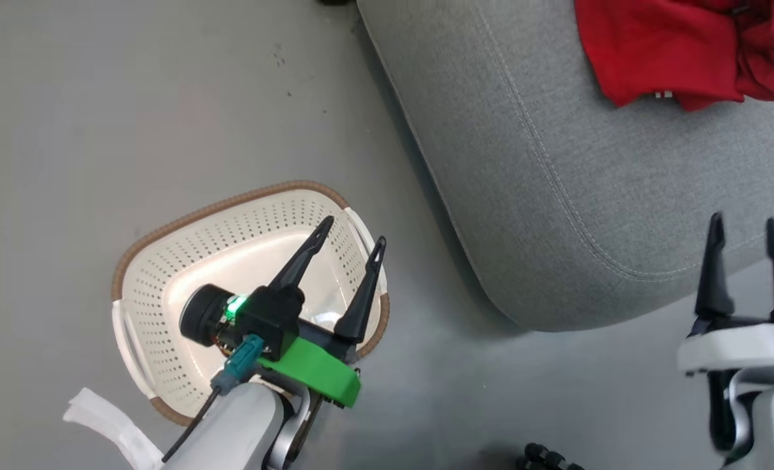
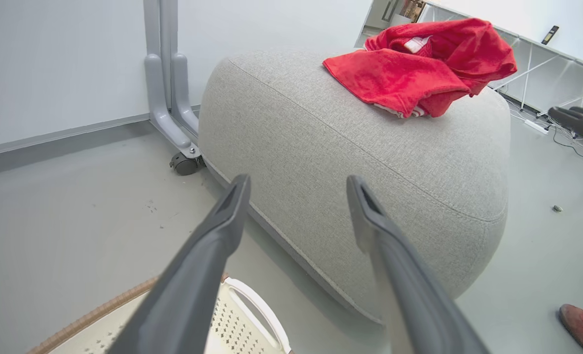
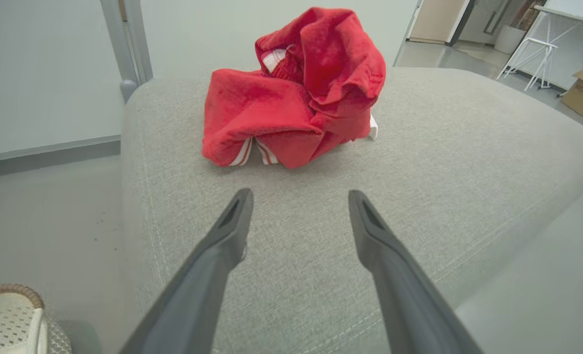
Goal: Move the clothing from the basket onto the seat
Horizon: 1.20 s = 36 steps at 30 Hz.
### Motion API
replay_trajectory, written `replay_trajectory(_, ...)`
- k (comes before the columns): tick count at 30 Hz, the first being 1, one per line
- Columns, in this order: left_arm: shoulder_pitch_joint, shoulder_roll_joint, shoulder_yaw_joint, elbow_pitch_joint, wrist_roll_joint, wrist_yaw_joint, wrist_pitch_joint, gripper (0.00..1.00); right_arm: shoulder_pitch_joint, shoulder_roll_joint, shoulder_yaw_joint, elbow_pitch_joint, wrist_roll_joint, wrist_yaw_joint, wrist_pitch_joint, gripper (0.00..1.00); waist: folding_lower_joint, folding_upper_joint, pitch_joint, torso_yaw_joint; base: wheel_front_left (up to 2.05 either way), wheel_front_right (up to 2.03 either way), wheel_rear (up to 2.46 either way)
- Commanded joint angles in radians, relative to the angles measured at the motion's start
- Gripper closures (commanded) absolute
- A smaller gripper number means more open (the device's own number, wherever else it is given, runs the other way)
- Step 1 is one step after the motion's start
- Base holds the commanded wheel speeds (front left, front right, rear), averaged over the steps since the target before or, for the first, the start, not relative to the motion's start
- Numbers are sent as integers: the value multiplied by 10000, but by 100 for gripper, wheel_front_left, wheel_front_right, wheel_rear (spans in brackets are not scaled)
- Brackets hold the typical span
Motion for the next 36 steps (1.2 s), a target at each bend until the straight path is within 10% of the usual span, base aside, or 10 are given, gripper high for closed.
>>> replay_trajectory(1,373,-113,245,121,-111,84,-94,0,422,-18,390,-132,260,-14,-5,0,0,-1,-1415,969,0,0,0)
replay_trajectory(13,3505,-1733,4066,-352,570,-702,-124,0,2388,-178,6128,-291,-352,-16,-5,0,0,-1,-3953,3435,0,0,0)
replay_trajectory(25,5889,-1874,6215,-2028,1698,-501,-126,0,2963,-61,3898,-1357,-363,-14,-5,0,0,-1,-5367,3856,0,0,0)
replay_trajectory(36,7345,-1870,6291,-2363,1895,-458,-126,0,3396,-122,3409,-1439,-519,-14,-5,0,0,-1,-5864,3463,0,0,0)
